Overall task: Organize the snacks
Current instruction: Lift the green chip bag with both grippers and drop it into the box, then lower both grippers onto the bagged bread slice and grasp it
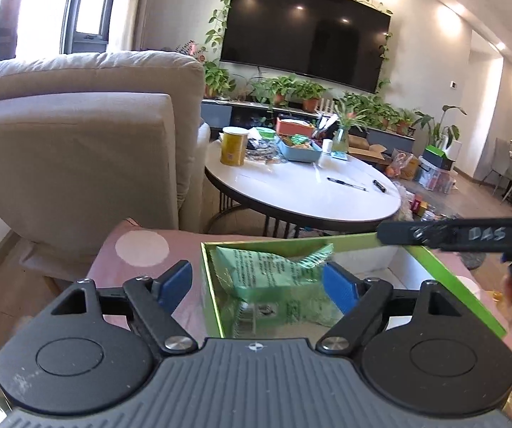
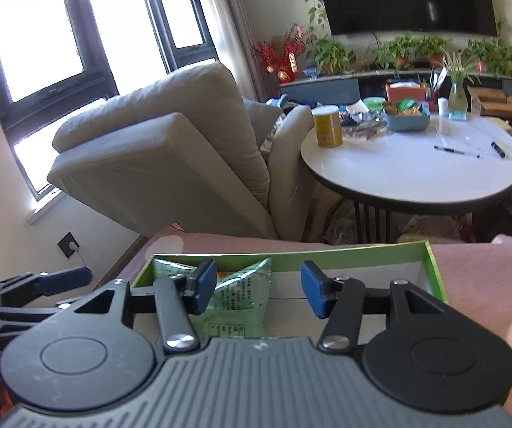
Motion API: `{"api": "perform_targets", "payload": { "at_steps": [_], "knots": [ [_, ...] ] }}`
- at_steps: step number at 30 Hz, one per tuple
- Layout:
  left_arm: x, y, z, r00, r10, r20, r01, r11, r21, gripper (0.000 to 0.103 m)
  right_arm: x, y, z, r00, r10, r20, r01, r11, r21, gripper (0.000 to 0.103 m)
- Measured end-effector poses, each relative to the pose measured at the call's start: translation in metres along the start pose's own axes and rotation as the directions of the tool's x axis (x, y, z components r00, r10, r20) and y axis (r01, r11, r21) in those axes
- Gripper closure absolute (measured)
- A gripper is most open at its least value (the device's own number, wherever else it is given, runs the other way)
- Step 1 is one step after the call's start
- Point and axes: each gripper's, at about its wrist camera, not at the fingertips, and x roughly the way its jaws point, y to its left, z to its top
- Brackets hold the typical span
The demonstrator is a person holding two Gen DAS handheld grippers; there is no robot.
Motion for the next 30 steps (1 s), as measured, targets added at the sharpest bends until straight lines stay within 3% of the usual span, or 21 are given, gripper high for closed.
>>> {"api": "perform_targets", "payload": {
  "at_steps": [11, 19, 23, 30],
  "knots": [
    [-0.055, -0.026, -0.01, 0.994, -0.105, 0.001, 0.105, 0.993, 0.045, 0.019, -0.077, 0.007, -0.031, 0.999, 0.009, 0.033, -0.011, 0.999, 0.046, 0.01],
    [-0.081, -0.062, -0.042, 0.958, -0.267, -0.107, 0.28, 0.951, 0.134, 0.019, -0.118, 0.014, -0.071, 0.998, -0.055, 0.004, 0.054, 0.995, 0.079, 0.01],
    [-0.088, -0.076, -0.057, 0.954, -0.268, -0.138, 0.29, 0.94, 0.181, 0.019, -0.128, 0.015, -0.092, 0.997, -0.079, -0.015, 0.08, 0.991, 0.106, 0.01],
    [-0.085, -0.085, -0.075, 0.94, -0.272, -0.204, 0.31, 0.933, 0.185, 0.018, -0.135, 0.012, -0.111, 0.992, -0.123, -0.032, 0.127, 0.981, 0.147, 0.01]
  ]
}}
